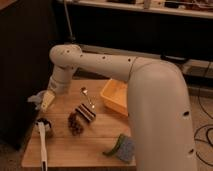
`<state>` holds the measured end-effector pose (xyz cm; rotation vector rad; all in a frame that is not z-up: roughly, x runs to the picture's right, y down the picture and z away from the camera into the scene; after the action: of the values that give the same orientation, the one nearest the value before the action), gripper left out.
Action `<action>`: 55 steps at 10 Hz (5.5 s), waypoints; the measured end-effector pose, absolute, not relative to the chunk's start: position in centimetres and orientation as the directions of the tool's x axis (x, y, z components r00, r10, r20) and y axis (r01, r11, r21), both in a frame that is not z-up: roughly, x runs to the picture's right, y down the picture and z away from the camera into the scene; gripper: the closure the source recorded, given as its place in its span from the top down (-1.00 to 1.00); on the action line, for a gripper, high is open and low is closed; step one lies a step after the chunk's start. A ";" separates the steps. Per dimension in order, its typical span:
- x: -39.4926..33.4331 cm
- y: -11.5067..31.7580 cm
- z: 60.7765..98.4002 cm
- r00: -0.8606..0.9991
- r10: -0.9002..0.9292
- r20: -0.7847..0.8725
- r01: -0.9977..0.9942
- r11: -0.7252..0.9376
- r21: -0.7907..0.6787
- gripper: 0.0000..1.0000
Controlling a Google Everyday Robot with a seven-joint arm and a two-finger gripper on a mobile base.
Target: Place towel in tray
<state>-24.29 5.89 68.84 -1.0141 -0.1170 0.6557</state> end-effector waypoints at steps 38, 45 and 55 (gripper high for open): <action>-31.8 0.0 79.2 0.597 0.777 -0.200 -0.573 0.238 -0.784 0.60; -33.7 1.9 81.5 0.652 0.705 -0.280 -0.557 0.195 -0.807 -0.48; -20.3 -6.1 78.5 0.496 0.823 -0.279 -0.668 0.156 -0.728 -1.00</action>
<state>-20.34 -6.10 78.49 -0.9209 -0.1996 1.0773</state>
